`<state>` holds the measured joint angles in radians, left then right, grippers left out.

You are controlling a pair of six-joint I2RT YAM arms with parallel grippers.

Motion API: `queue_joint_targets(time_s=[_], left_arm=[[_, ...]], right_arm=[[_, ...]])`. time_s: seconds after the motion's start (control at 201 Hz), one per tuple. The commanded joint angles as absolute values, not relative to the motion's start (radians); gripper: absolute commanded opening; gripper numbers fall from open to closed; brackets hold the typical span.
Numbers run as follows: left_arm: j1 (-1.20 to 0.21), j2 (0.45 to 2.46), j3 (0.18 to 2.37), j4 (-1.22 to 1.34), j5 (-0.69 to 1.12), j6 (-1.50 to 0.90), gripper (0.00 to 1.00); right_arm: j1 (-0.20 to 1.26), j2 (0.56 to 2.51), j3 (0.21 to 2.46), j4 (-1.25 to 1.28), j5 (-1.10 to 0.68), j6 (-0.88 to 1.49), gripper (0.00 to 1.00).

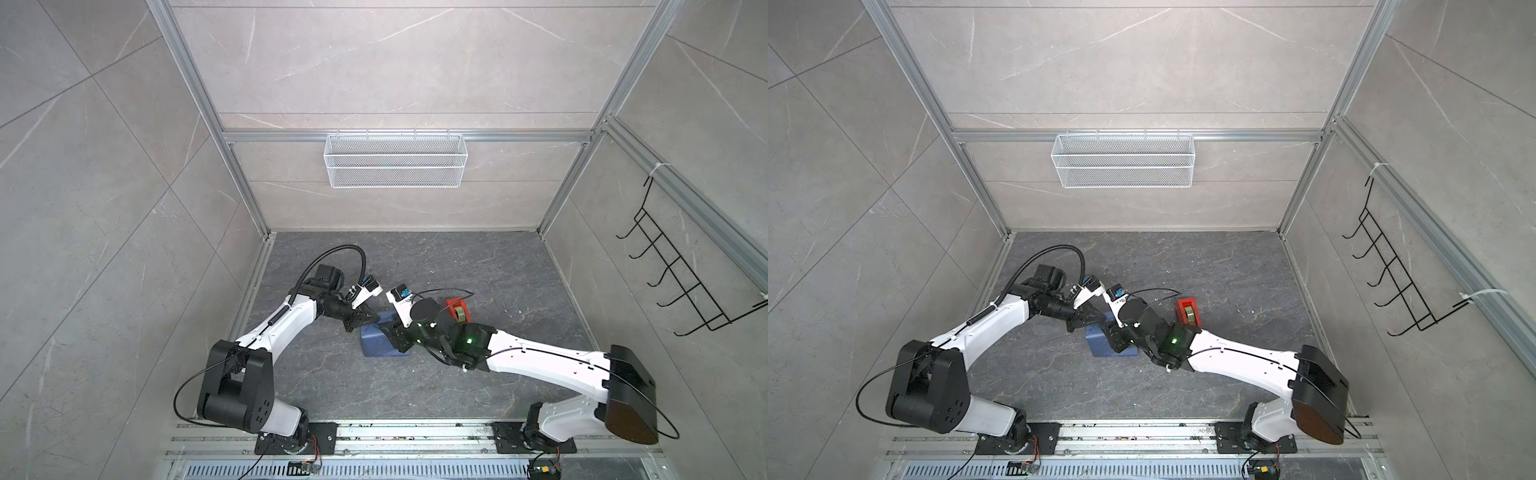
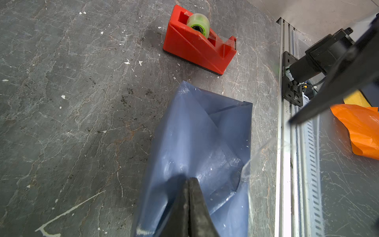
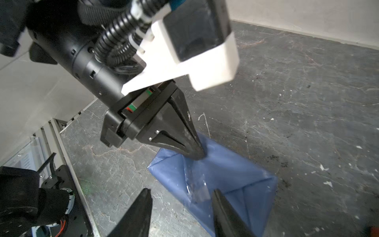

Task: Wrap a gift box in wrapping paper
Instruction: Wrap the gift box with the wrapping paper.

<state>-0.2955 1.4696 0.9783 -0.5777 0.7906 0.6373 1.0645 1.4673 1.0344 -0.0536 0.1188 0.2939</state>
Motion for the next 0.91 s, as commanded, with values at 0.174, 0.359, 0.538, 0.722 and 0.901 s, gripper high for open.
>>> queue_joint_targets(time_s=[0.174, 0.359, 0.538, 0.722, 0.901], left_arm=[[-0.287, 1.497, 0.934, -0.724, 0.662, 0.656, 0.06], [-0.288, 1.494, 0.944, -0.734, 0.666, 0.649, 0.06], [-0.288, 1.5, 0.933, -0.725, 0.667, 0.651, 0.06], [-0.286, 1.495, 0.92, -0.712, 0.662, 0.658, 0.06], [-0.284, 1.491, 0.933, -0.727, 0.662, 0.658, 0.06]], right_arm=[[1.007, 1.514, 1.011, 0.062, -0.013, 0.165, 0.34], [0.944, 1.581, 1.011, 0.066, -0.06, 0.205, 0.2], [0.925, 1.645, 1.01, 0.03, -0.043, 0.183, 0.13], [0.926, 1.628, 0.976, -0.028, 0.093, 0.139, 0.25], [0.925, 1.456, 0.973, -0.097, 0.142, 0.132, 0.32]])
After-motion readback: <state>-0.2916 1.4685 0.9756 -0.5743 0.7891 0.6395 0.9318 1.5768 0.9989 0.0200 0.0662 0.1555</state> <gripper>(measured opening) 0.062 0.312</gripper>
